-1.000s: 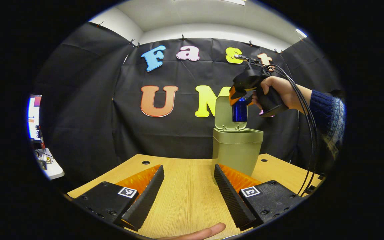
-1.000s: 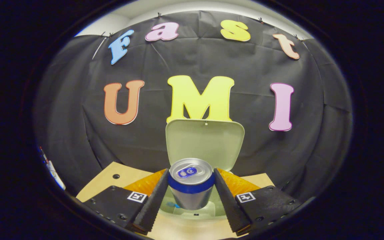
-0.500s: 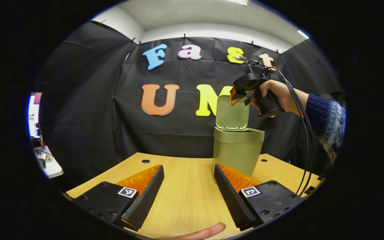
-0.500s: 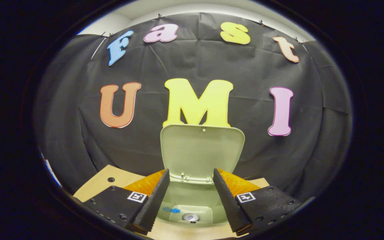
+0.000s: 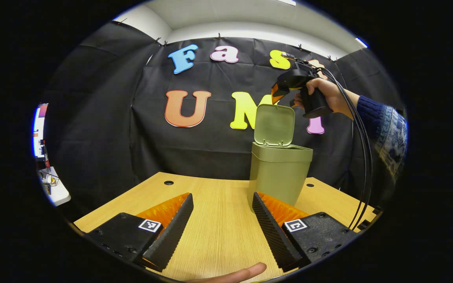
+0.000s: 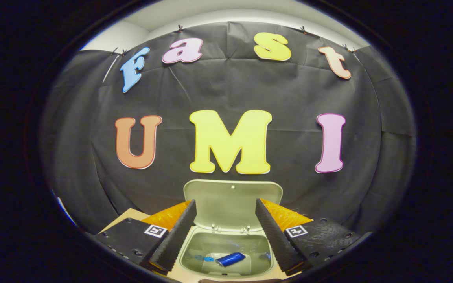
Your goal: Press the lid of the desktop garbage bin to open it, pick up the crumpled paper on the desktop and throw it into the bin, then pick up the pop can on the desktop and drop it into the bin, and finally close the garbage bin lid.
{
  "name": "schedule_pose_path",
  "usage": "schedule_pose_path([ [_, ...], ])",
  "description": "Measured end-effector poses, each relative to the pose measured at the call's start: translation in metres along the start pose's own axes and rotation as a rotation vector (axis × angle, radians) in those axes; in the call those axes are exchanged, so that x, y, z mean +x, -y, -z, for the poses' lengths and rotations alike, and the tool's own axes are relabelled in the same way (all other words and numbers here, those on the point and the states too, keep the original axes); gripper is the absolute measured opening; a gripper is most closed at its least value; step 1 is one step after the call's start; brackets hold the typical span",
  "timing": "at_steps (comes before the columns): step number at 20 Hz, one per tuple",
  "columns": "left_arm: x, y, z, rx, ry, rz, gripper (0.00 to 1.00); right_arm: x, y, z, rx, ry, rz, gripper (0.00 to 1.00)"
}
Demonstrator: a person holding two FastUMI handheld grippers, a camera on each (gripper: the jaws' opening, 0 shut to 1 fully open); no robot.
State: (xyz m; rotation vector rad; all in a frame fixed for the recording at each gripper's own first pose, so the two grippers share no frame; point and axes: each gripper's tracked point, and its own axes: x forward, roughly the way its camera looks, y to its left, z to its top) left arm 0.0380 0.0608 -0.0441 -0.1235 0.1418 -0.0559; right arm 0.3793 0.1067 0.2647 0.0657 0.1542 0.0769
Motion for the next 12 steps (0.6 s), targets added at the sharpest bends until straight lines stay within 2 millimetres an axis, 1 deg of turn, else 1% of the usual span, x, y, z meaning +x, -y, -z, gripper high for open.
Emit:
schedule_pose_path([
  [1, 0.002, 0.000, -0.001, 0.005, 0.003, -0.001, 0.98, 0.004, 0.004, -0.006, -0.008, 0.007, 0.012, 0.93],
  [4, 0.009, 0.002, 0.010, 0.005, -0.021, 0.003, 0.98, 0.016, 0.008, -0.038, 0.003, 0.068, 0.028, 0.93],
  [6, 0.012, 0.000, 0.018, 0.010, -0.040, -0.004, 0.98, 0.026, 0.006, -0.054, 0.012, 0.112, 0.024, 0.92],
  [7, 0.013, -0.002, 0.022, 0.017, -0.051, -0.008, 0.98, 0.033, 0.004, -0.055, 0.015, 0.114, 0.016, 0.94],
  [9, 0.015, 0.000, 0.023, 0.023, -0.048, 0.008, 0.98, 0.047, 0.004, -0.049, 0.018, 0.077, 0.037, 0.93],
  [11, 0.016, -0.002, 0.019, 0.007, -0.037, 0.007, 0.98, 0.056, -0.005, -0.045, -0.014, 0.062, 0.022, 0.93],
  [12, 0.014, -0.004, 0.016, 0.011, -0.026, 0.001, 0.98, 0.059, -0.005, -0.042, -0.033, 0.058, 0.031, 0.93],
])
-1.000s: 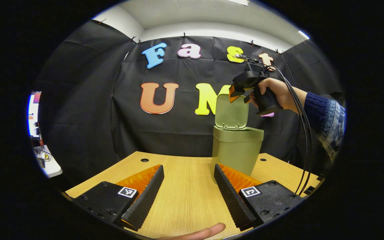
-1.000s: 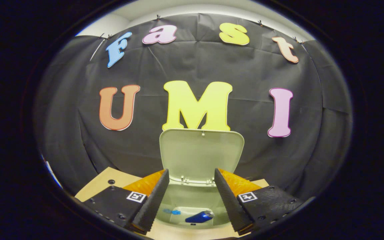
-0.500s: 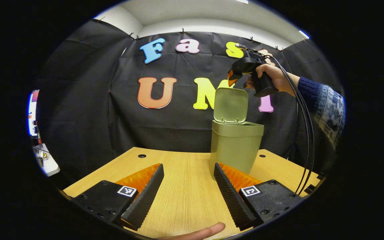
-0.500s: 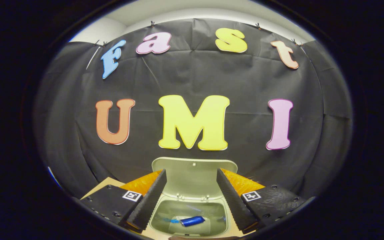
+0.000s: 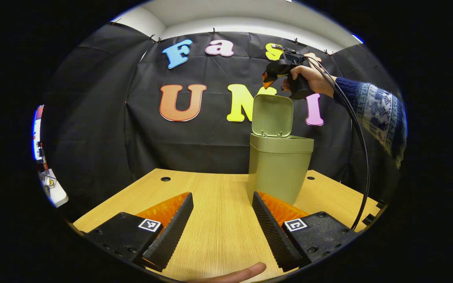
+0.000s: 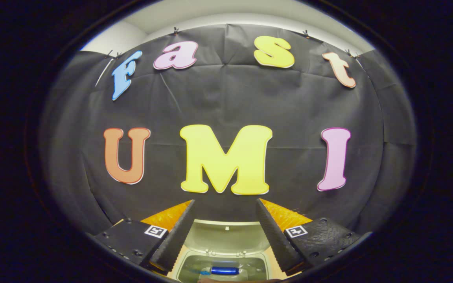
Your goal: Press the lid of the desktop garbage bin to open it, pick up the crumpled paper on the desktop and throw it into the bin, then pick up the pop can on the desktop and drop it into the bin, and finally close the garbage bin lid.
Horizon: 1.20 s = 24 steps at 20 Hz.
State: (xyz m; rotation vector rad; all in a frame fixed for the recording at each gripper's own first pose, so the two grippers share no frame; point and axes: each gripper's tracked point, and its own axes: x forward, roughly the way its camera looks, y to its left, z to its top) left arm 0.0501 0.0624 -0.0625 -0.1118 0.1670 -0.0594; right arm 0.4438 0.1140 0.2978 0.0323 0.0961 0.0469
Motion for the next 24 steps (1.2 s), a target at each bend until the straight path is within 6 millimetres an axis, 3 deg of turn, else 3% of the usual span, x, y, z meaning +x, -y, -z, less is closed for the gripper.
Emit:
schedule_pose_path([
  [3, 0.001, -0.001, 0.001, 0.022, 0.004, -0.009, 1.00, 0.005, -0.004, 0.015, -0.037, -0.043, -0.005, 0.92],
  [8, 0.000, 0.001, -0.001, 0.036, 0.014, -0.012, 0.98, -0.005, -0.005, 0.020, -0.044, -0.054, -0.024, 0.94],
  [17, -0.004, 0.009, -0.003, 0.058, 0.027, -0.018, 0.97, -0.046, -0.006, 0.040, -0.032, -0.044, -0.058, 0.94],
  [24, -0.009, -0.002, -0.013, 0.025, 0.046, -0.029, 0.97, -0.073, -0.010, 0.065, 0.007, -0.049, -0.060, 0.94],
])
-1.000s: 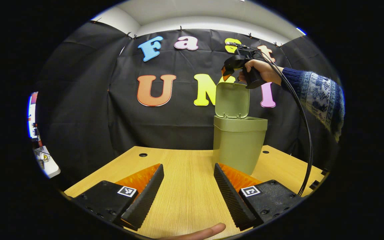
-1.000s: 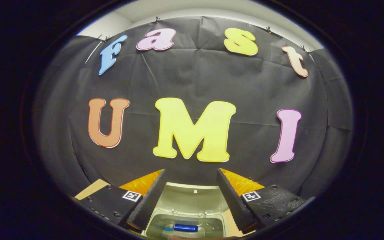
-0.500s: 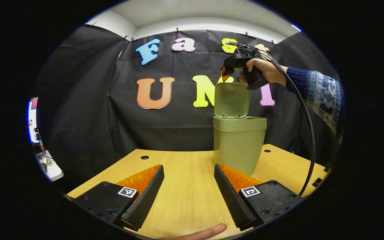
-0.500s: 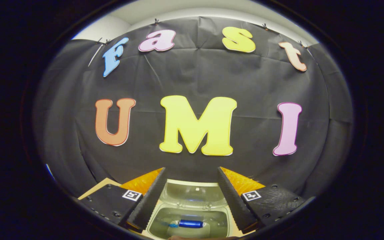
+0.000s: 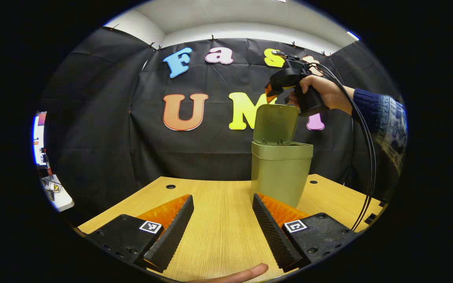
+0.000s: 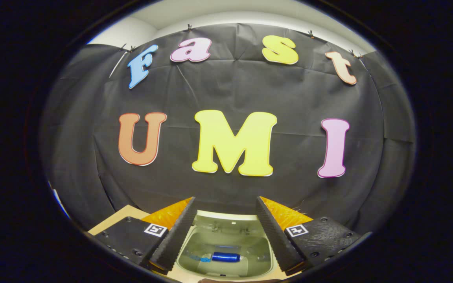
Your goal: Press the lid of the desktop garbage bin to open it, pick up the crumpled paper on the desktop and throw it into the bin, then pick up the pop can on the desktop and drop it into the bin, and finally close the garbage bin lid.
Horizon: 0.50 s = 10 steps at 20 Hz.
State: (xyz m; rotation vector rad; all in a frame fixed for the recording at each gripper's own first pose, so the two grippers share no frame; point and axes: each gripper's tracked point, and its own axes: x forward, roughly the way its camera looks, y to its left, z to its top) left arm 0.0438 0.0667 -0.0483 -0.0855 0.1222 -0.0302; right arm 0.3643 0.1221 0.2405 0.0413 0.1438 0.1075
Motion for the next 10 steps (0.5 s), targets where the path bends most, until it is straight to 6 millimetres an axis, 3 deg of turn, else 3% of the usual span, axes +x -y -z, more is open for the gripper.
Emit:
schedule_pose_path([
  [4, 0.000, -0.008, -0.002, -0.008, 0.004, -0.010, 0.97, -0.005, 0.001, 0.031, -0.030, -0.079, -0.006, 0.93],
  [7, 0.000, -0.013, -0.006, -0.027, 0.010, -0.020, 0.97, -0.006, 0.006, 0.053, -0.028, -0.108, -0.006, 0.98],
  [8, 0.000, -0.012, -0.008, -0.028, 0.015, -0.018, 0.97, -0.006, 0.008, 0.062, -0.012, -0.116, -0.005, 0.92],
  [10, 0.000, -0.012, -0.008, -0.022, 0.017, -0.017, 0.97, -0.005, 0.008, 0.081, 0.021, -0.149, -0.013, 0.95],
])
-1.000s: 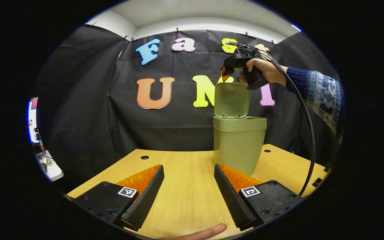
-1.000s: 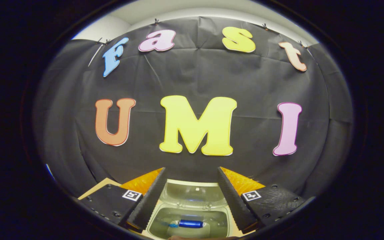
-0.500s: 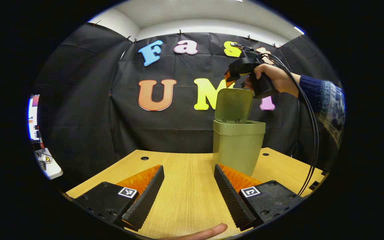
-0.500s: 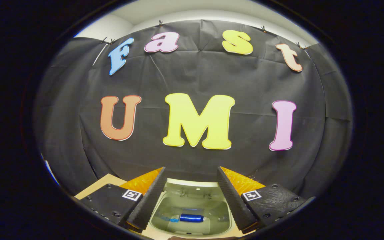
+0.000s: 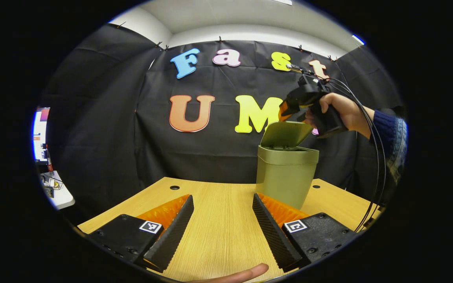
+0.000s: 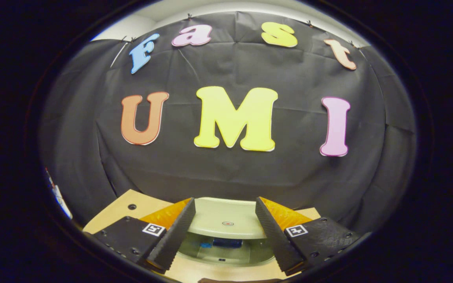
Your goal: Press the lid of the desktop garbage bin to open it, pick up the crumpled paper on the desktop and throw it into the bin, then pick up the pop can on the desktop and drop it into the bin, and finally close the garbage bin lid.
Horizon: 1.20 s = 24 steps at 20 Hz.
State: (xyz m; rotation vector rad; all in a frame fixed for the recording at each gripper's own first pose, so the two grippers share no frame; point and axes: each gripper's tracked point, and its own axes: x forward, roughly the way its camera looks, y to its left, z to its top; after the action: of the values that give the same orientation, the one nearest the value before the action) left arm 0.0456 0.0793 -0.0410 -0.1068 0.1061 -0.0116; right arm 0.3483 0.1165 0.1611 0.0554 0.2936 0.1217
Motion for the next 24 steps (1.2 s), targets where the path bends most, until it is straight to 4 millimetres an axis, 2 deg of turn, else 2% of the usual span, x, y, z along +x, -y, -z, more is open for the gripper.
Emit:
schedule_pose_path([
  [5, -0.006, 0.008, -0.002, 0.016, 0.006, 0.017, 0.97, 0.004, 0.000, 0.033, 0.003, -0.049, -0.018, 0.98],
  [12, -0.004, 0.005, -0.001, 0.030, 0.003, 0.012, 0.97, 0.010, 0.001, 0.061, -0.004, -0.116, -0.036, 0.95],
  [13, -0.003, 0.005, -0.001, 0.022, 0.002, 0.011, 1.00, 0.012, 0.001, 0.066, -0.004, -0.127, -0.041, 0.95],
  [14, -0.002, 0.005, 0.000, 0.014, -0.003, 0.010, 0.97, 0.013, 0.001, 0.071, 0.004, -0.140, -0.046, 0.96],
  [16, -0.001, 0.006, 0.002, 0.009, -0.011, 0.010, 0.97, 0.014, 0.002, 0.072, 0.023, -0.130, -0.052, 0.99],
  [17, -0.001, 0.005, 0.003, 0.008, -0.014, 0.009, 0.97, 0.011, 0.003, 0.072, 0.020, -0.127, -0.054, 0.94],
  [20, 0.000, 0.006, 0.004, 0.004, -0.025, 0.010, 0.97, 0.009, 0.002, 0.072, -0.004, -0.085, -0.066, 0.99],
  [22, 0.000, 0.009, 0.008, 0.005, -0.032, 0.014, 0.97, 0.008, 0.003, 0.075, -0.007, -0.060, -0.078, 0.94],
  [24, 0.002, 0.014, 0.011, 0.005, -0.042, 0.021, 0.97, 0.008, 0.006, 0.077, 0.027, -0.038, -0.074, 1.00],
])
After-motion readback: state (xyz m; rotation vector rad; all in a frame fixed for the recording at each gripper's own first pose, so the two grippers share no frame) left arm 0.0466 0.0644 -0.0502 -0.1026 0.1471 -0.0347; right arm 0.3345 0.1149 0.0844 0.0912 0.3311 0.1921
